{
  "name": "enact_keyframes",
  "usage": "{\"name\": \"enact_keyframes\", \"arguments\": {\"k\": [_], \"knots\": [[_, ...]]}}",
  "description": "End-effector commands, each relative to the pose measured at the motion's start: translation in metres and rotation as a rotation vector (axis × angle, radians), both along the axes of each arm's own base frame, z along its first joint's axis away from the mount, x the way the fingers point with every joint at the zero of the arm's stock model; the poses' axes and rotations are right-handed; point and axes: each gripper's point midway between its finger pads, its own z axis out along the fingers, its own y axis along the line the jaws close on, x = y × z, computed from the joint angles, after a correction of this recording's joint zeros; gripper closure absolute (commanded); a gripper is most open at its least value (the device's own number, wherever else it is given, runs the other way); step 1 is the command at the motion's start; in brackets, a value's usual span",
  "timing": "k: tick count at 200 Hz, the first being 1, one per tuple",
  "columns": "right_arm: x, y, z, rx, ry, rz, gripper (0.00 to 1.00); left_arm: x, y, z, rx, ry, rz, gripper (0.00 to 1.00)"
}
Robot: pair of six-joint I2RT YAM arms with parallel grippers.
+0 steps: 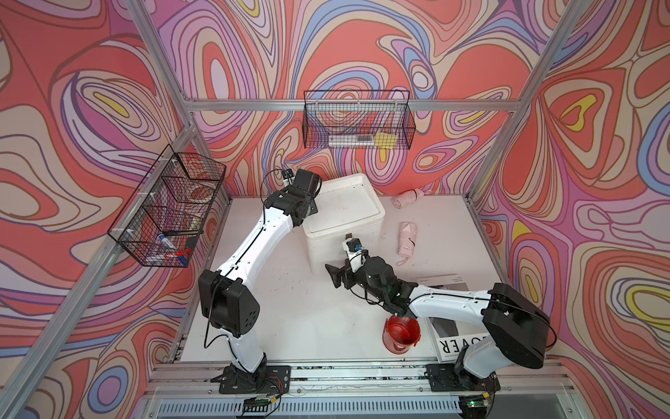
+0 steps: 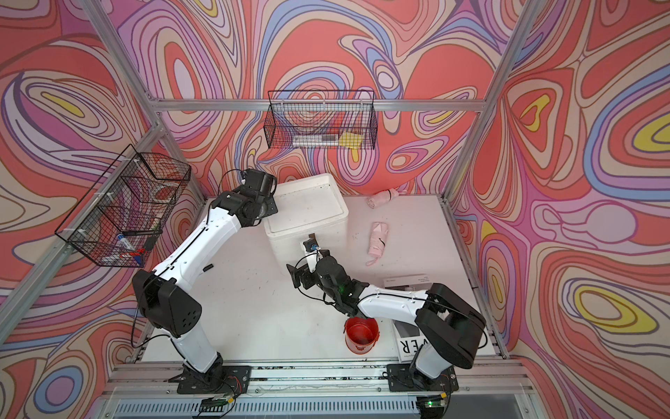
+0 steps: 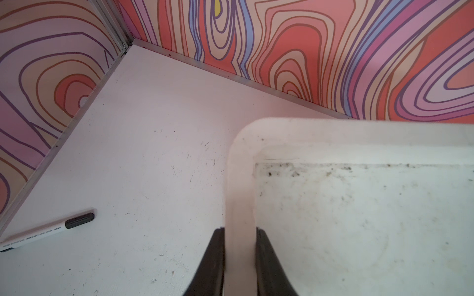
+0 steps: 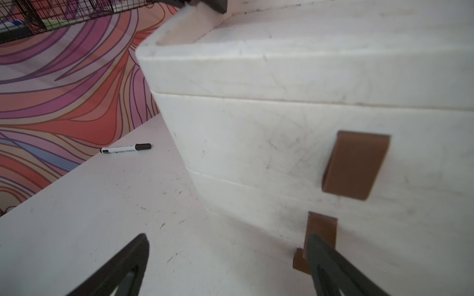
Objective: Place the umbrella in the drawer by color
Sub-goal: Close the drawer in the storage box, then open the drawer in the storage box.
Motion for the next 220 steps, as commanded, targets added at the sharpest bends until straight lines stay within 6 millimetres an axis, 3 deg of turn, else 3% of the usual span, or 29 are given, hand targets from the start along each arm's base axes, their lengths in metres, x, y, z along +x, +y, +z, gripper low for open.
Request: {"name": "enact_keyframes", "arguments": {"k": [1, 36, 74, 95, 102, 147, 220], "knots": [[-0.006, -0.017, -0.031, -0.038, 0.091, -0.046, 0.02, -0.026, -0.019, -0.017, -0.041, 0.113, -0.076, 0.98], [0.002, -0.034, -0.06, -0.024, 0.152, -0.131, 0.02, -0.027, -0.018, -0.015, -0.039, 0.109, -0.072, 0.98], [0.023, -0.032, -0.076, 0.195, 0.252, -0.054, 0.24, -0.027, -0.02, -0.017, -0.052, 0.115, -0.078, 0.98], [0.036, -0.034, -0.073, 0.246, 0.24, -0.07, 0.28, -0.027, -0.021, -0.017, -0.051, 0.116, -0.081, 0.98], [0.039, -0.035, -0.087, 0.227, 0.258, -0.084, 0.29, -0.027, -0.022, -0.018, -0.051, 0.117, -0.082, 0.98], [0.059, -0.032, -0.109, 0.19, 0.291, -0.121, 0.45, -0.027, -0.025, -0.024, -0.06, 0.134, -0.087, 0.98], [0.079, -0.031, -0.11, 0.267, 0.21, -0.162, 0.57, -0.029, -0.026, -0.019, -0.075, 0.126, -0.089, 0.98]]}}
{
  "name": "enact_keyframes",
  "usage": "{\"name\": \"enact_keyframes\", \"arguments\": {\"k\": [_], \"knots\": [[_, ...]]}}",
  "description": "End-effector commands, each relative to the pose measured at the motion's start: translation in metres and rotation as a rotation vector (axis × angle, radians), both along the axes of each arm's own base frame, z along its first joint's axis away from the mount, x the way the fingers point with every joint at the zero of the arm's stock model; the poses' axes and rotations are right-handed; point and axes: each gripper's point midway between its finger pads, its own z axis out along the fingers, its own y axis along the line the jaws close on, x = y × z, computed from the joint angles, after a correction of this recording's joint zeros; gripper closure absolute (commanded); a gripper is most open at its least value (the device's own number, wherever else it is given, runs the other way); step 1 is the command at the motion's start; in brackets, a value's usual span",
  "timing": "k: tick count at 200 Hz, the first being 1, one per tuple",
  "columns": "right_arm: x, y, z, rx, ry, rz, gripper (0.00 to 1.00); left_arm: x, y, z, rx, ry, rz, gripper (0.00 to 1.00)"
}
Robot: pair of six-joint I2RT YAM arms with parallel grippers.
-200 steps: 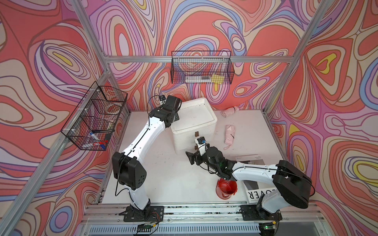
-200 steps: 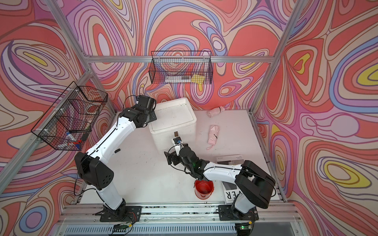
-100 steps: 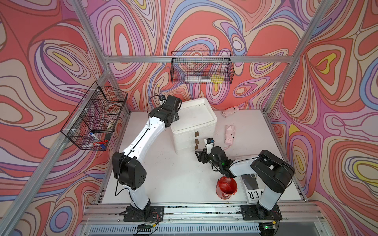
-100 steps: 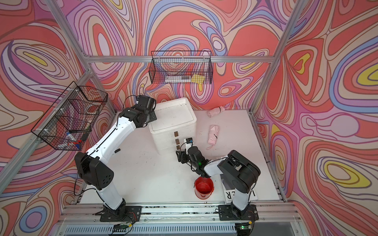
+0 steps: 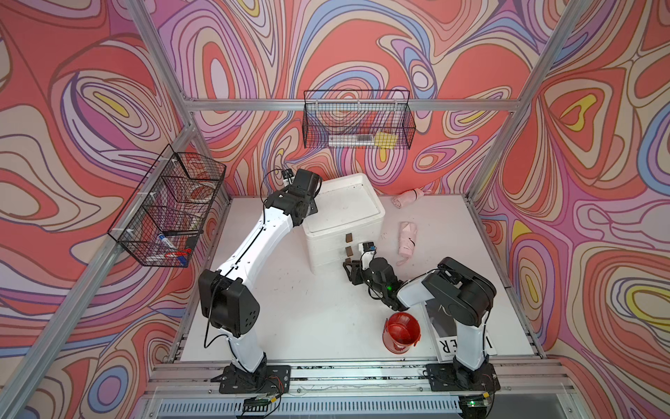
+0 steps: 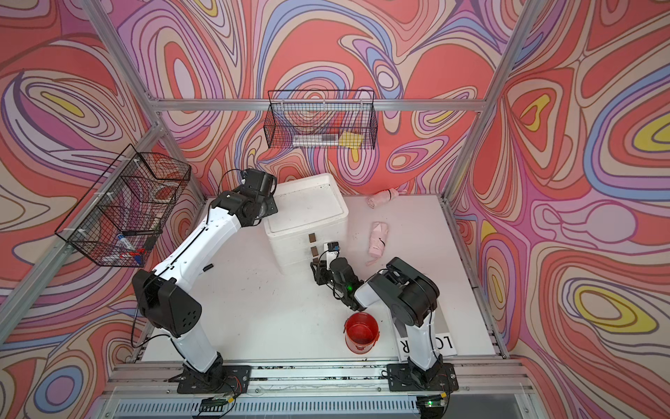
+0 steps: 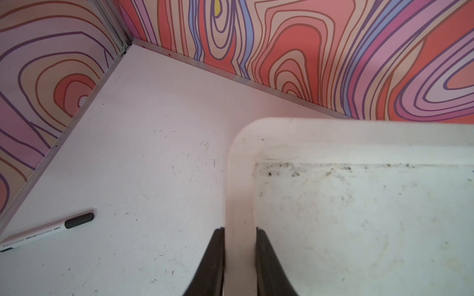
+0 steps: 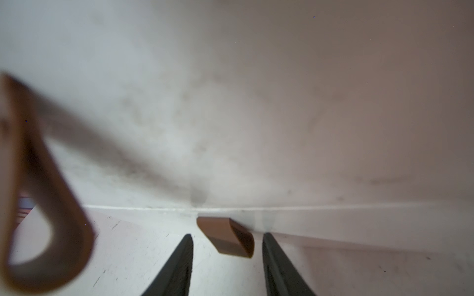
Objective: Place the umbrella in the drawer by color
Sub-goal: Open the drawer in the storage box.
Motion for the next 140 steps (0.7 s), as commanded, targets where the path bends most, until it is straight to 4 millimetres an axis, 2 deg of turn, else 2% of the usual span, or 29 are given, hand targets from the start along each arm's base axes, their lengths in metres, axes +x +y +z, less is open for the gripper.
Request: {"name": "enact_keyframes", "arguments": {"k": [1, 78, 88, 107, 140], "knots": [[0.014, 0.002, 0.012, 0.047, -0.057, -0.035, 0.57, -0.028, -0.025, -0.019, -0.072, 0.125, -0.087, 0.98], [0.024, 0.005, 0.014, 0.039, -0.108, -0.051, 0.75, -0.028, -0.027, -0.024, -0.072, 0.136, -0.088, 0.98], [0.024, 0.004, 0.014, 0.035, -0.11, -0.053, 0.8, -0.027, -0.026, -0.025, -0.069, 0.137, -0.086, 0.98], [0.02, 0.005, 0.011, 0.03, -0.111, -0.037, 1.0, -0.027, -0.025, -0.025, -0.06, 0.136, -0.082, 0.98], [0.012, 0.003, 0.008, 0.021, -0.097, -0.012, 1.0, -0.026, -0.02, -0.028, -0.036, 0.14, -0.061, 0.99]]}}
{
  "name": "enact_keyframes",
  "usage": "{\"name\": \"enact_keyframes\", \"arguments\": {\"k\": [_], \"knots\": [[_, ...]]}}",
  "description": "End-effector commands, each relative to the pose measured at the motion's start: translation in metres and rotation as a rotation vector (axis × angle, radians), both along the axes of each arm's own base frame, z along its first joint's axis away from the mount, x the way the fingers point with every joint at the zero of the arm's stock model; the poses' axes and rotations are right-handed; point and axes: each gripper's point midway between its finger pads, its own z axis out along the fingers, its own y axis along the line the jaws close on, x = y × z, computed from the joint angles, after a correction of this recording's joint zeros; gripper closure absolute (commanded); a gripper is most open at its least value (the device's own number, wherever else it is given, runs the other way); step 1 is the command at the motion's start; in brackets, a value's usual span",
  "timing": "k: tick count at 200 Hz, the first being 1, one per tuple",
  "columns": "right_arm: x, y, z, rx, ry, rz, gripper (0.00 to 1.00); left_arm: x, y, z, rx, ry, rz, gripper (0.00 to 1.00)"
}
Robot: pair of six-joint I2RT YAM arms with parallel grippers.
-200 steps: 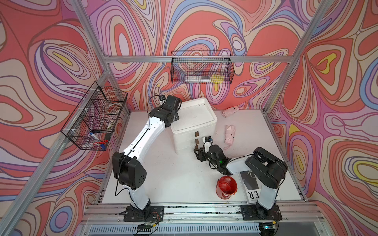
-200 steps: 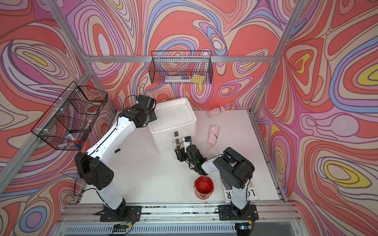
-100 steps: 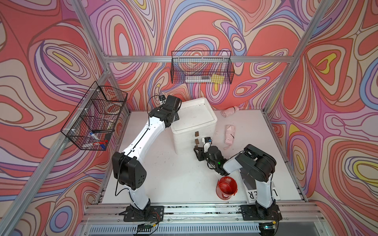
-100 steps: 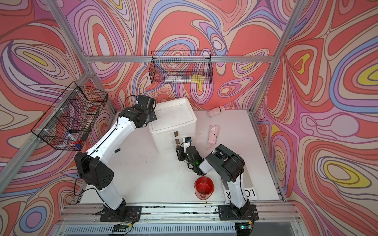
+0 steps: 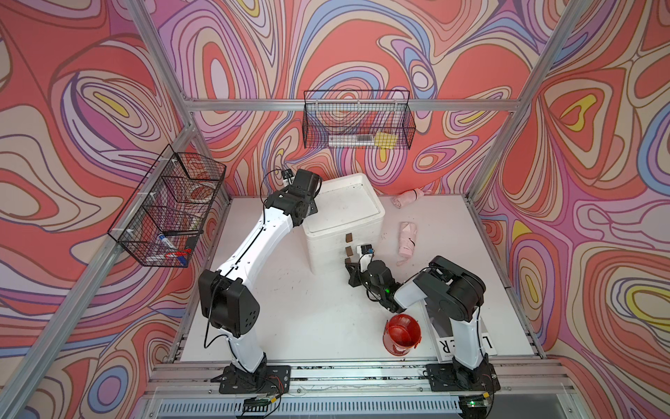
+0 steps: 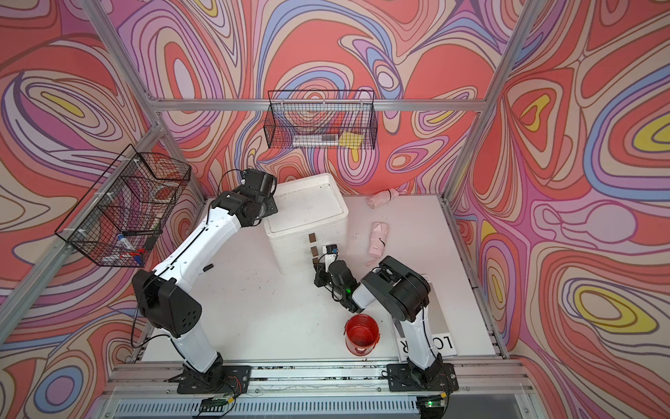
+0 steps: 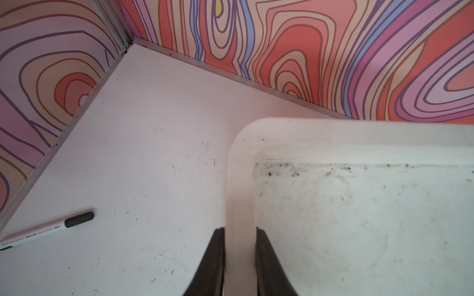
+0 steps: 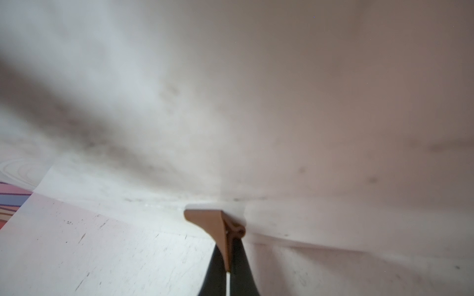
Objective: Place the umbrella in the drawer by color
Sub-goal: Open the drawer in the storage box.
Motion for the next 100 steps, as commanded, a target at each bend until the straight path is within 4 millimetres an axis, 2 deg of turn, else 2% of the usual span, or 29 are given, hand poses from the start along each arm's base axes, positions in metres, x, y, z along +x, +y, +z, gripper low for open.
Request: {"name": "enact_keyframes", "arguments": {"k": [1, 37, 100], "knots": [[0.011, -0.002, 0.019, 0.032, -0.075, -0.018, 1.0, -0.026, -0.021, -0.028, -0.035, 0.139, -0.068, 0.98], [0.003, -0.007, 0.014, 0.01, -0.066, -0.009, 1.0, -0.024, -0.012, -0.023, 0.004, 0.119, -0.045, 0.98], [-0.015, -0.019, 0.026, 0.03, -0.053, -0.003, 1.0, -0.02, -0.003, -0.025, 0.042, 0.108, -0.003, 0.99]]}}
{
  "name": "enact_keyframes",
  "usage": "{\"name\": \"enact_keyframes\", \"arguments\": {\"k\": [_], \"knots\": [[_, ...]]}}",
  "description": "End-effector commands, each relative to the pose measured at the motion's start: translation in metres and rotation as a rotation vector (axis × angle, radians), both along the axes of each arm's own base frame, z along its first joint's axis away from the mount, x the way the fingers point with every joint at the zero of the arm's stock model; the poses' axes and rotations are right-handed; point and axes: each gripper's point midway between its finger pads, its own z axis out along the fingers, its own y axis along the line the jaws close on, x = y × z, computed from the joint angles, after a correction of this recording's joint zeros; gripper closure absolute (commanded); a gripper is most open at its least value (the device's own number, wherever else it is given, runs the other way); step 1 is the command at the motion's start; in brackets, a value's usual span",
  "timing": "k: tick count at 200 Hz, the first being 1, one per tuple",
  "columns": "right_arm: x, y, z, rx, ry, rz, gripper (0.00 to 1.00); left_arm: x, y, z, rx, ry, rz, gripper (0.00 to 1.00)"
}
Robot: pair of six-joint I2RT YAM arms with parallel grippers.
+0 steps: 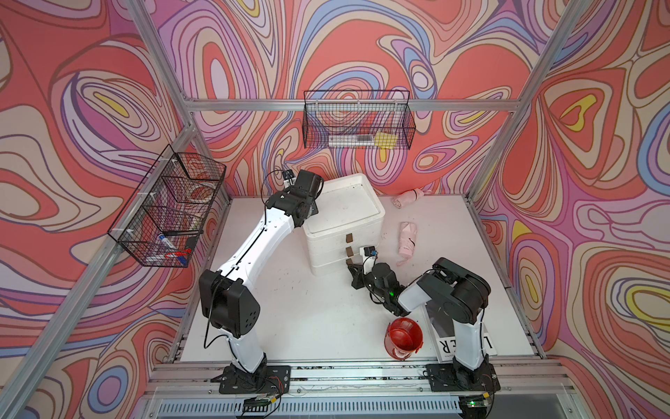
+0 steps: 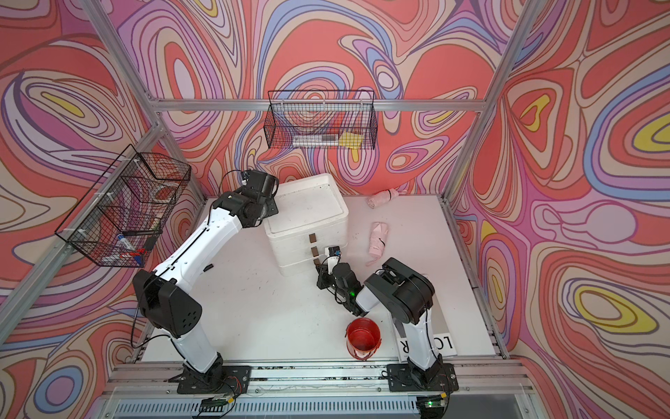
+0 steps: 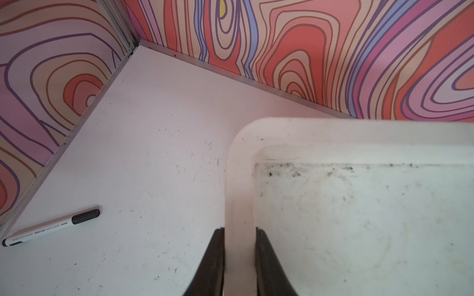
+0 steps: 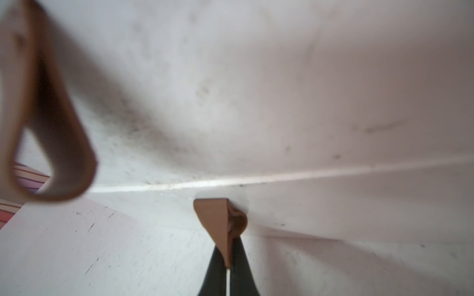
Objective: Place the umbrella in the drawer by color
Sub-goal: Open the drawer in the storage box.
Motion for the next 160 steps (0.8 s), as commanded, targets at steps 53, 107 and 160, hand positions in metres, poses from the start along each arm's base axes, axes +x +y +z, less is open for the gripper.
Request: {"name": "enact_keyframes", "arguments": {"k": [53, 107, 160], "knots": [[-0.013, -0.006, 0.053, -0.094, 0.04, 0.061, 1.0, 0.001, 0.02, -0.026, -0.095, 0.078, 0.098, 0.99], [-0.049, -0.012, 0.067, -0.248, 0.215, 0.19, 1.0, 0.028, 0.022, -0.02, -0.12, 0.03, 0.152, 1.0], [-0.103, -0.021, 0.075, -0.359, 0.322, 0.33, 1.0, 0.048, 0.025, -0.032, -0.035, 0.036, 0.154, 1.0]]}}
